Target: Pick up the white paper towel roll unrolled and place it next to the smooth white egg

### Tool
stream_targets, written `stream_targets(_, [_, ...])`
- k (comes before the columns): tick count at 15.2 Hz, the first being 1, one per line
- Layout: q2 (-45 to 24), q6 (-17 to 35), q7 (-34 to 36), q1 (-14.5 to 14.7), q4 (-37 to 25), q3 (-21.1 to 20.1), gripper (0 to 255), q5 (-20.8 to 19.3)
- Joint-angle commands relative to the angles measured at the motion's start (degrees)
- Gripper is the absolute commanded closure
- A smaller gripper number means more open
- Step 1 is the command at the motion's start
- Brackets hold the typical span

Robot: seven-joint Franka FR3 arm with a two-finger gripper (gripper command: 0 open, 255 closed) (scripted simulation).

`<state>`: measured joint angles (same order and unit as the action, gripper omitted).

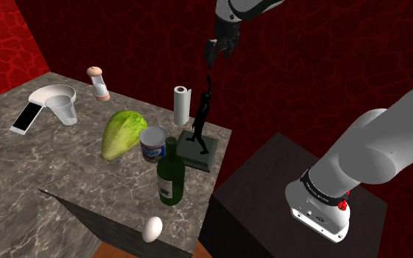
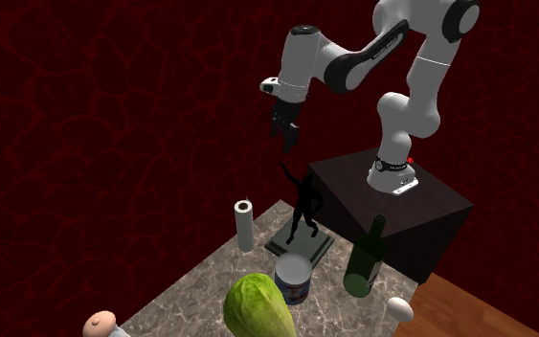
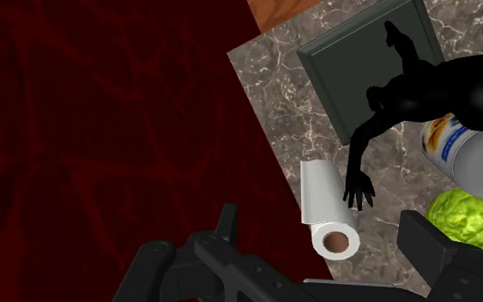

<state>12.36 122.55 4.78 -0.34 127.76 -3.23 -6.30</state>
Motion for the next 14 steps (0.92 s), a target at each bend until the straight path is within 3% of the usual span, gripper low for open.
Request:
stream_targets(1, [-4.0,1.9,0.3,0.1,-1.7,-0.2,0,0.0])
stream_targets(14, [-33.0,7.6,1.4,1.5,-21.8,-1.2,0,-0.7])
